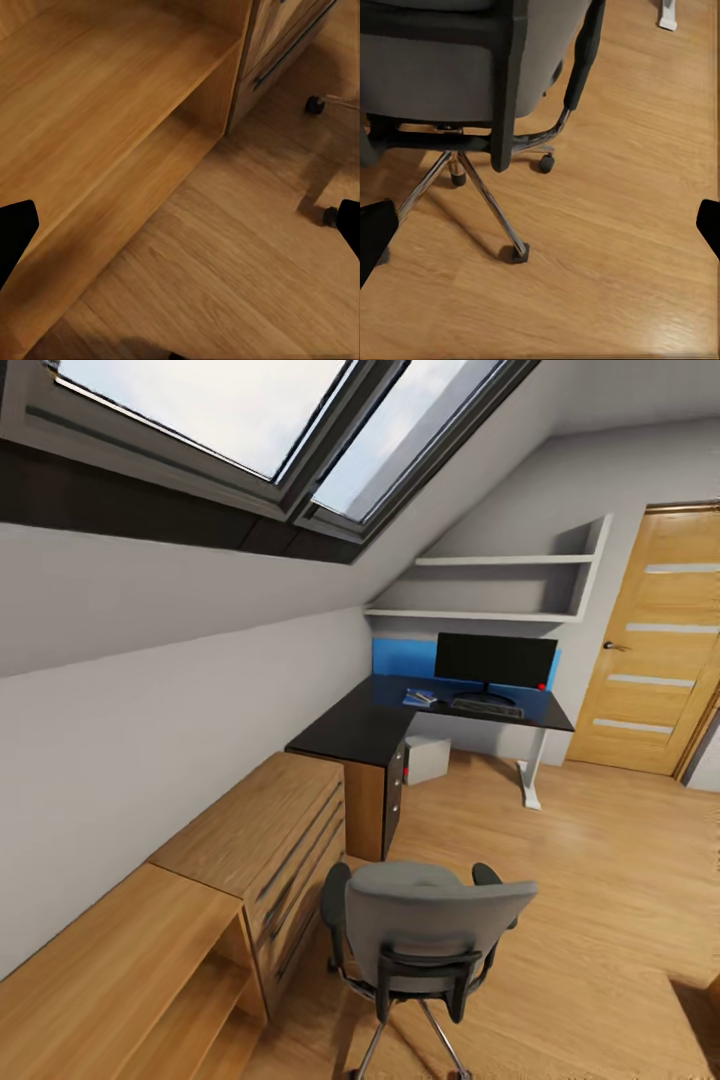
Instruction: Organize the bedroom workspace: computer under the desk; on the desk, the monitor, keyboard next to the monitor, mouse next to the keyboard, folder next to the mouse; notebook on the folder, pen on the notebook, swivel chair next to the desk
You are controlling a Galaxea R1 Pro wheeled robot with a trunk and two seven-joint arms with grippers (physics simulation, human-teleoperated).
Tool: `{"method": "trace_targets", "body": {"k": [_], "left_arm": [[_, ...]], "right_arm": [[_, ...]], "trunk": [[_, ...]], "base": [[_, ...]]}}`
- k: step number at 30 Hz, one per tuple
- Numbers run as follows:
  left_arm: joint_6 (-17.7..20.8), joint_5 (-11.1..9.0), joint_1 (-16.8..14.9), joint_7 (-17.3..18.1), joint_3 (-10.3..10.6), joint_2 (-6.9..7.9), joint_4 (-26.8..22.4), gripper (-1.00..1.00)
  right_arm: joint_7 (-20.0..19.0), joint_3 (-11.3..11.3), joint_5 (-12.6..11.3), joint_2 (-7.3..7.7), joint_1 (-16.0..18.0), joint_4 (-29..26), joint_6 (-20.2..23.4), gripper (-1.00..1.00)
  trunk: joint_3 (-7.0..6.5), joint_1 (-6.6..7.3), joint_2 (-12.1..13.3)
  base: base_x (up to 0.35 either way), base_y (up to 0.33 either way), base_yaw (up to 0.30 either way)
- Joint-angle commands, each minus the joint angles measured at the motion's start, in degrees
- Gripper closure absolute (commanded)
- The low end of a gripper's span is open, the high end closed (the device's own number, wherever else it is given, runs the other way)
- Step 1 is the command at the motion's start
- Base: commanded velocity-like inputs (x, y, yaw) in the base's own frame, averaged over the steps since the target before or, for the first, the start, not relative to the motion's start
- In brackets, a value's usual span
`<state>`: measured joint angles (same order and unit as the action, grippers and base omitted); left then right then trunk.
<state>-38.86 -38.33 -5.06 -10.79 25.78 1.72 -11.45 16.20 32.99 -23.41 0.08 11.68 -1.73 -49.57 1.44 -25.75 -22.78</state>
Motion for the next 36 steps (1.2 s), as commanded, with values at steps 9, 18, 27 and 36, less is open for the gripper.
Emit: {"method": "trace_targets", "body": {"k": [9, 18, 27, 36], "left_arm": [[-0.03, -0.05, -0.03, -0.37, 0.5, -0.01, -0.07, -1.0], [0.01, 0.0, -0.03, -0.37, 0.5, -0.05, -0.07, -1.0], [0.01, 0.01, -0.03, -0.37, 0.5, -0.02, -0.07, -1.0], [0.01, 0.01, -0.03, -0.37, 0.5, -0.05, -0.07, -1.0]], "right_arm": [[0.33, 0.5, -0.23, 0.01, 0.04, -0.03, -0.01, -1.0], [0.33, 0.5, -0.23, -0.08, 0.07, -0.03, 0.0, -1.0], [0.33, 0.48, -0.23, -0.08, 0.06, -0.03, 0.0, -1.0], [0.33, 0.43, -0.23, -0.08, 0.04, -0.03, -0.03, -1.0]], "trunk": [[0.87, -0.03, -0.14], [1.56, -0.03, -0.14], [2.05, -0.03, -0.14], [2.25, -0.03, -0.14]], "base": [[0.0, 0.01, -0.127], [0.0, 0.224, -0.144], [0.0, 0.172, -0.211], [0.0, 0.009, -0.25]]}}
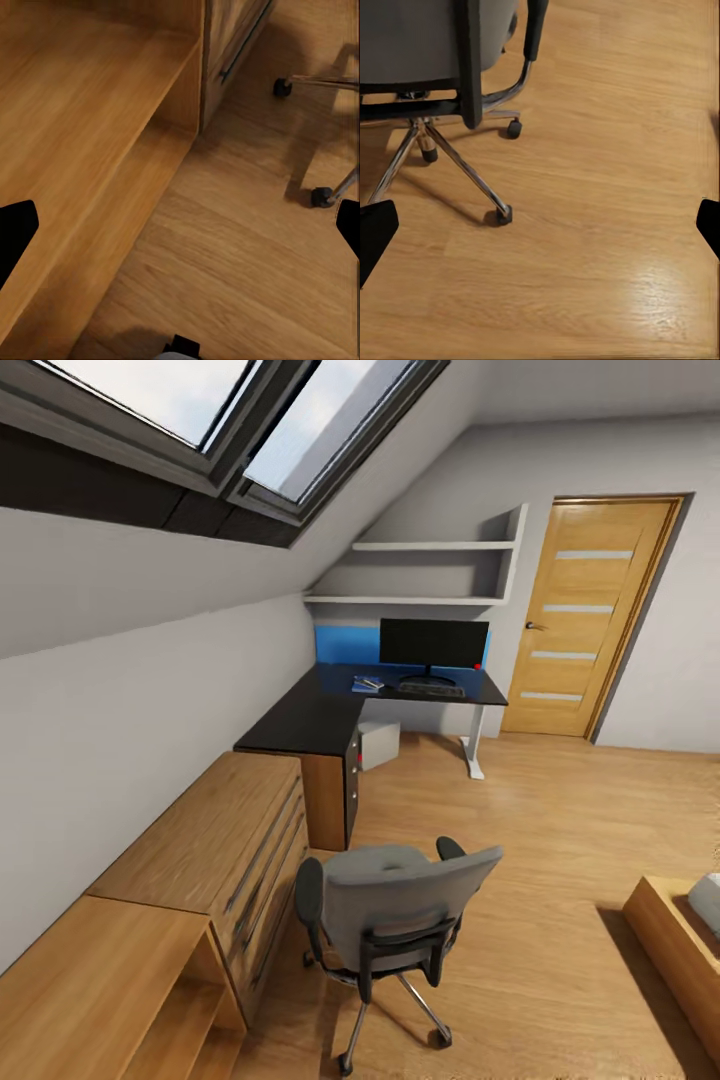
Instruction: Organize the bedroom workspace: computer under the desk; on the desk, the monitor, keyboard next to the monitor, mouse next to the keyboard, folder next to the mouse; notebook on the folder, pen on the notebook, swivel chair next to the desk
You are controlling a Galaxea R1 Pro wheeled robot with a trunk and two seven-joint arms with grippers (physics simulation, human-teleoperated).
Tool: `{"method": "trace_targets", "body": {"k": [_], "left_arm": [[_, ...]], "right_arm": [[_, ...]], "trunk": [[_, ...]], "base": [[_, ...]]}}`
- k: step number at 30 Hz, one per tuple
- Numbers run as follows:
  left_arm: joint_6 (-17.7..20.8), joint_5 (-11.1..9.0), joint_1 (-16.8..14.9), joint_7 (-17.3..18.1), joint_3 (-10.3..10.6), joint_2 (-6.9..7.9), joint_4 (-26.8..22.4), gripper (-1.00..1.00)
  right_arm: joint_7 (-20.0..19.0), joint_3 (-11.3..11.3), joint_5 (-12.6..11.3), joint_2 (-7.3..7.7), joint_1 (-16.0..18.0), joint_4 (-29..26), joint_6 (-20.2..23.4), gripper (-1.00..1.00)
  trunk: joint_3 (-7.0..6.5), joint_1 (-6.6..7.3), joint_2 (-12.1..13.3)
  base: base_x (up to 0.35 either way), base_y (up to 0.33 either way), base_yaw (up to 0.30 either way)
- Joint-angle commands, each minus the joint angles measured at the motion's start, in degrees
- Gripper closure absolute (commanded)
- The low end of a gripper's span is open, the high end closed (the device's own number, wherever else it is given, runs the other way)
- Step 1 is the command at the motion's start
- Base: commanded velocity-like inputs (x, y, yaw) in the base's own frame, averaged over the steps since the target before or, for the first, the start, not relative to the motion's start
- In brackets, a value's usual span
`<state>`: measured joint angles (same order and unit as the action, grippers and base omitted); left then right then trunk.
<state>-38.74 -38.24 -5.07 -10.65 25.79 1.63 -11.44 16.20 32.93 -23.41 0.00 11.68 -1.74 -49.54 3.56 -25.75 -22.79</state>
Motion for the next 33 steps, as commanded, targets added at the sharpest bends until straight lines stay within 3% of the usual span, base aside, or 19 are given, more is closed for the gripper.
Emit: {"method": "trace_targets", "body": {"k": [1, 14, 33], "left_arm": [[-0.11, -0.09, -0.02, -0.51, 0.49, 0.04, -0.08, -1.0], [-0.11, -0.09, -0.02, -0.51, 0.58, 0.04, -0.06, -1.0], [-0.11, -0.09, -0.02, -0.51, 0.58, 0.04, -0.08, -1.0]], "right_arm": [[0.32, 0.51, -0.23, 0.0, 0.06, -0.01, -0.05, -1.0], [0.32, 0.5, -0.23, 0.01, 0.04, -0.01, -0.11, -1.0], [0.32, 0.55, -0.23, 0.01, 0.05, -0.01, -0.11, -1.0]], "trunk": [[0.13, -0.03, -0.13], [0.14, -0.03, -0.13], [0.14, -0.03, -0.13]], "base": [[0.0, 0.007, -0.261], [-0.154, 0.138, -0.264], [-0.012, 0.023, -0.265]]}}
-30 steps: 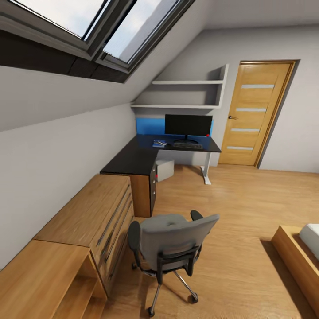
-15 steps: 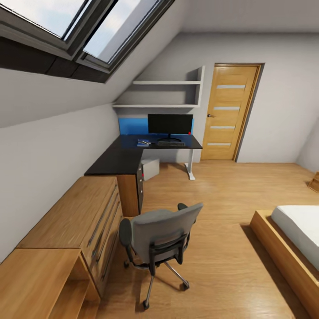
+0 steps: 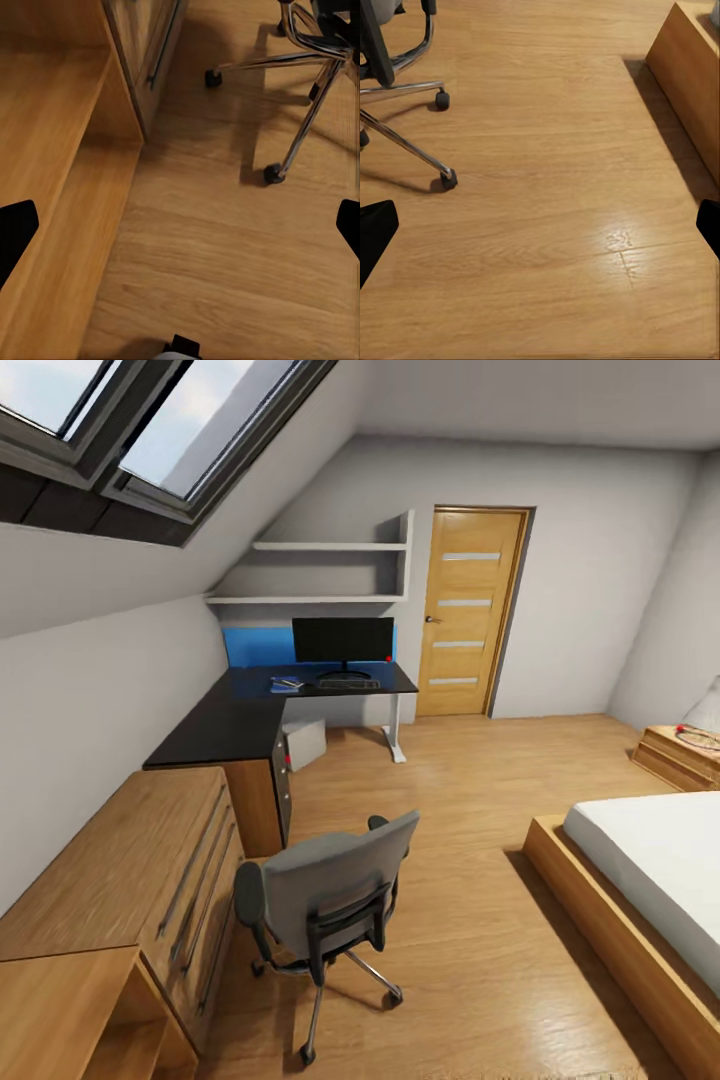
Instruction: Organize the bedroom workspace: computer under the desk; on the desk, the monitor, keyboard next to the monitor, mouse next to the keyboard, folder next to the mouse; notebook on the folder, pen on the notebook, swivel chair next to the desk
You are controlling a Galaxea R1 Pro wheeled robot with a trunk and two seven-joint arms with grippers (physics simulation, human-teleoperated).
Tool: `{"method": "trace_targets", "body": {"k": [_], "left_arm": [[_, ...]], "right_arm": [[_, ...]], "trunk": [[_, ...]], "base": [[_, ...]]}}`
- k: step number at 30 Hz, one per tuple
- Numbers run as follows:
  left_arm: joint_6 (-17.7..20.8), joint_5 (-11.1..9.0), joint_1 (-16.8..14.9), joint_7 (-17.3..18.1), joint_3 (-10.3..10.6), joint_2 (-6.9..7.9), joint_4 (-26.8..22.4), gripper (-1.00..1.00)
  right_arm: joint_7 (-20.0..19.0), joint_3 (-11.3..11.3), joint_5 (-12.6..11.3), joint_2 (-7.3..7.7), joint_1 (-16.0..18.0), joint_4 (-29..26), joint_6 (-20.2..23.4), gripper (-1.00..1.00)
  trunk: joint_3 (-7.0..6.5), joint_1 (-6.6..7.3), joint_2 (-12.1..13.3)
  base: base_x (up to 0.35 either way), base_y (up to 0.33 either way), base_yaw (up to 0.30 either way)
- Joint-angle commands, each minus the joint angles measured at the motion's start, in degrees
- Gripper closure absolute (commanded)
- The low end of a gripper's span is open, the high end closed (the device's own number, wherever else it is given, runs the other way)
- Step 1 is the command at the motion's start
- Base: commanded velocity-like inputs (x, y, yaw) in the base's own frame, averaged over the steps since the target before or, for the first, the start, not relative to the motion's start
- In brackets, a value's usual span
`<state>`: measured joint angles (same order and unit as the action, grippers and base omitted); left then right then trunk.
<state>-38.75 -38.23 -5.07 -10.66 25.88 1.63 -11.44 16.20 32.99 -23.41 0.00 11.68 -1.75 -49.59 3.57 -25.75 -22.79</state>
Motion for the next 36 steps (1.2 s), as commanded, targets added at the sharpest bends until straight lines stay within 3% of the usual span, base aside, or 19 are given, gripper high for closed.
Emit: {"method": "trace_targets", "body": {"k": [1, 8, 17, 36], "left_arm": [[-0.1, -0.09, -0.02, -0.51, 0.49, 0.04, -0.08, -1.0], [-0.1, -0.09, -0.02, -0.51, 0.49, 0.04, -0.08, -1.0], [-0.1, -0.09, -0.02, -0.45, 0.5, 0.04, -0.08, -1.0], [-0.1, -0.05, -0.02, -0.46, 0.57, 0.04, -0.06, -1.0]], "right_arm": [[0.32, 0.53, -0.21, 0.0, 0.06, -0.01, -0.17, -1.0], [0.26, 0.9, 0.22, -0.01, 0.02, 0.02, -0.53, -1.0], [0.24, 1.1, 0.37, -0.01, 0.02, 0.1, -0.47, -1.0], [0.28, 0.91, 0.33, 0.0, 0.06, 0.09, -0.25, -1.0]], "trunk": [[0.13, -0.03, -0.13], [0.2, -0.03, -0.13], [0.27, -0.03, -0.13], [0.27, -0.03, -0.13]], "base": [[-0.014, 0.129, -0.265], [-0.049, 0.172, -0.238], [-0.058, 0.215, -0.041], [-0.005, 0.022, -0.002]]}}
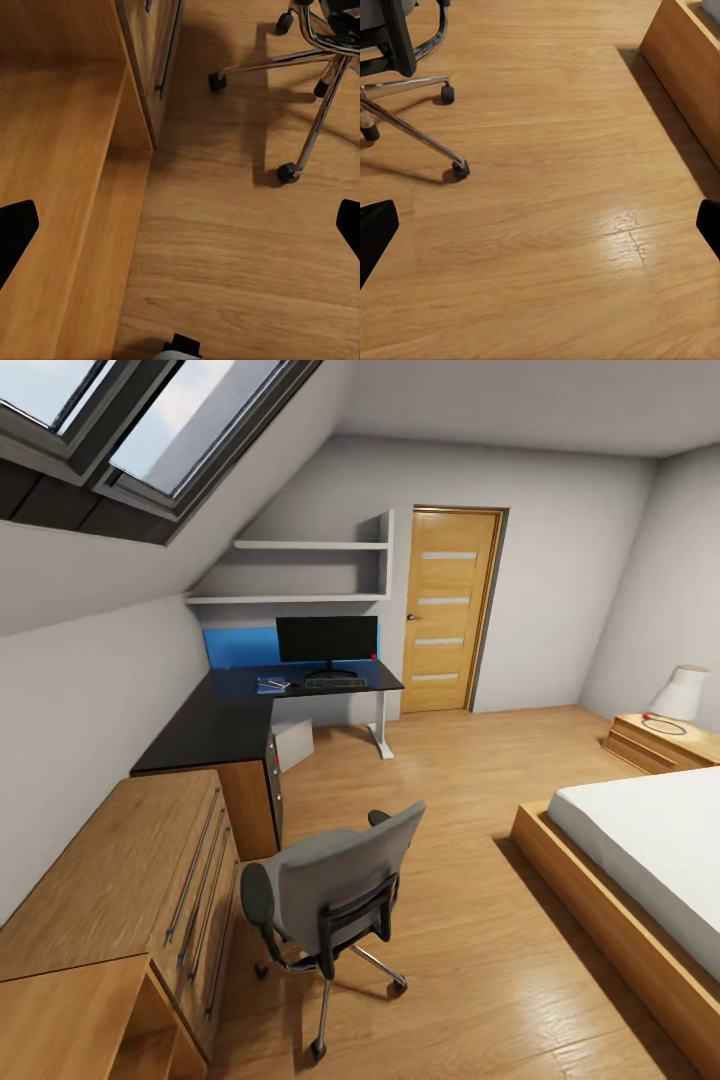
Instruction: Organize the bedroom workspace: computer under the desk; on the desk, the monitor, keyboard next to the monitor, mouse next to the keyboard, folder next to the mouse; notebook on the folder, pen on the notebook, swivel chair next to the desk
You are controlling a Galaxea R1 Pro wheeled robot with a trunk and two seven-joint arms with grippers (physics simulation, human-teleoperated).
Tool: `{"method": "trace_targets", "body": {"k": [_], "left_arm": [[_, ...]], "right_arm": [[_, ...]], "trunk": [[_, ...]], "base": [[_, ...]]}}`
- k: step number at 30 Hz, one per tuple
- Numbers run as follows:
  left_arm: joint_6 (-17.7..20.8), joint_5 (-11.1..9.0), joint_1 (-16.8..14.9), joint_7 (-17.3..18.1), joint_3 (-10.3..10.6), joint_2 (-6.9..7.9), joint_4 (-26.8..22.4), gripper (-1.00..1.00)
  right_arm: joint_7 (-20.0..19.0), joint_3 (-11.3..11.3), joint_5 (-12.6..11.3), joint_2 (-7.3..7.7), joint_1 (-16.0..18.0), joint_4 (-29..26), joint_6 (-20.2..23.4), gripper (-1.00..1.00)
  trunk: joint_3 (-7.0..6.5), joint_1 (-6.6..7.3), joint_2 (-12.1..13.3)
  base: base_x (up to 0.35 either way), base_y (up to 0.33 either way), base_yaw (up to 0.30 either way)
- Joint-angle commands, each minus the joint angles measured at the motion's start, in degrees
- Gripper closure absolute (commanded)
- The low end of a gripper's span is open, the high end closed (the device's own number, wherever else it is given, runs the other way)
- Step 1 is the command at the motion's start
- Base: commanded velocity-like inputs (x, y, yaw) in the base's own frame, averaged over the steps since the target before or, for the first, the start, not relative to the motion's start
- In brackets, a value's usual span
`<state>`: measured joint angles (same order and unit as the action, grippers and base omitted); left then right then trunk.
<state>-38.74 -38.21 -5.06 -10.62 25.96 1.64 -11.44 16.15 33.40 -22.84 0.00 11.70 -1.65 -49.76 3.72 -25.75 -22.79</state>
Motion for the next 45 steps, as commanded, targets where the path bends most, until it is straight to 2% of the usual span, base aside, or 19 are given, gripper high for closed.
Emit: {"method": "trace_targets", "body": {"k": [1, 18, 33, 45], "left_arm": [[-0.1, -0.08, -0.04, -0.48, 0.49, 0.03, -0.06, -1.0], [-0.1, -0.06, -0.04, -0.52, 0.5, -0.4, -0.07, -1.0], [-0.1, -0.03, -0.04, -0.46, 0.5, -0.41, -0.07, -1.0], [-0.1, -0.02, -0.04, -0.46, 0.48, -0.41, -0.07, -1.0]], "right_arm": [[0.33, 0.47, -0.26, 0.0, 0.02, -0.02, -0.07, -1.0], [0.3, 0.44, -0.27, 0.0, 0.01, -0.02, -0.07, -1.0], [0.29, 0.52, -0.19, 0.02, 0.02, 0.05, -0.06, -1.0], [0.29, 0.52, -0.19, 0.04, 0.01, 0.05, -0.09, -1.0]], "trunk": [[0.13, -0.03, -0.13], [0.15, -0.03, -0.13], [0.18, -0.03, -0.13], [0.24, -0.03, -0.13]], "base": [[0.0, 0.0, 0.096], [0.0, 0.0, 0.247], [0.0, -0.005, 0.043], [0.0, -0.166, 0.17]]}}
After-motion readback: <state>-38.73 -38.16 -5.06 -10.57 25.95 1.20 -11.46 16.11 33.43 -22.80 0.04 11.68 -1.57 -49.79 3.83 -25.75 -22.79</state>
